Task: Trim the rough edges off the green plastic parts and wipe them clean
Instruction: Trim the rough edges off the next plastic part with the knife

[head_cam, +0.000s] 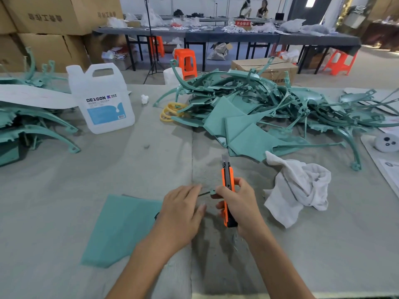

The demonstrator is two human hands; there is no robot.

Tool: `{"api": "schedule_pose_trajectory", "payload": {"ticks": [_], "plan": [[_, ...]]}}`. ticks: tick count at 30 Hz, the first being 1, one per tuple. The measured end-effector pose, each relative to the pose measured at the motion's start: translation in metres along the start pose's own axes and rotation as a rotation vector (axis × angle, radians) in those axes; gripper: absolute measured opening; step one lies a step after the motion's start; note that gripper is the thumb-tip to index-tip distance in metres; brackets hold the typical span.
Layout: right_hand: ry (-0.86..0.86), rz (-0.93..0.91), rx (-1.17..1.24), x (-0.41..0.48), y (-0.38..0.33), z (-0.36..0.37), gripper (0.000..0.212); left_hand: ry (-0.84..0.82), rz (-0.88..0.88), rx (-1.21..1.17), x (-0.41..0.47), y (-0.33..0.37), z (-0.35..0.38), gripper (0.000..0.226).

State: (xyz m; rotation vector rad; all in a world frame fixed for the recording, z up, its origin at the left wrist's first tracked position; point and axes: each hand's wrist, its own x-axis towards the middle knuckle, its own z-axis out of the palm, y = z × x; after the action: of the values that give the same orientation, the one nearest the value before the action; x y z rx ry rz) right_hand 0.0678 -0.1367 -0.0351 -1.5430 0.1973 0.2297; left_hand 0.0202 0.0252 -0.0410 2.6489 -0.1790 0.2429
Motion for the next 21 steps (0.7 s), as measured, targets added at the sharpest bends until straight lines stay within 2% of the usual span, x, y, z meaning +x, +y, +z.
{"api": "schedule_pose_trajectory", "payload": {"ticks": [4, 6, 10, 12, 14, 15, 19, 21], "plan": [[0.058, 0.014, 0.050, 0.005, -0.001, -0.008, 0.029, 0.425, 0.047, -0.136, -0.062, 0.020, -0.037, 0.031], [0.089, 0.035, 0.120, 0.006, -0.004, -0.013, 0.026, 0.537, 0.030, -0.234, -0.098, 0.030, -0.042, 0.016], [0.067, 0.057, 0.238, 0.005, -0.010, -0.018, 0.022, 0.409, -0.220, -0.383, -0.139, 0.034, -0.030, 0.012], [0.042, 0.063, 0.264, 0.004, -0.014, -0.018, 0.018, 0.430, -0.372, -0.501, -0.141, 0.027, -0.023, 0.004], [0.024, 0.078, 0.296, 0.003, -0.018, -0.018, 0.014, 0.457, -0.513, -0.627, -0.137, 0.017, -0.017, 0.023], [0.016, 0.089, 0.321, 0.003, -0.020, -0.019, 0.012, 0.408, -0.579, -0.665, -0.134, 0.014, -0.017, 0.028], [-0.025, 0.149, 0.441, 0.003, -0.030, -0.020, 0.008, 0.253, -0.614, -0.819, -0.114, 0.004, -0.028, 0.028], [-0.046, 0.192, 0.481, 0.004, -0.034, -0.021, 0.007, 0.130, -0.604, -0.764, -0.097, -0.004, -0.041, 0.061]]}}
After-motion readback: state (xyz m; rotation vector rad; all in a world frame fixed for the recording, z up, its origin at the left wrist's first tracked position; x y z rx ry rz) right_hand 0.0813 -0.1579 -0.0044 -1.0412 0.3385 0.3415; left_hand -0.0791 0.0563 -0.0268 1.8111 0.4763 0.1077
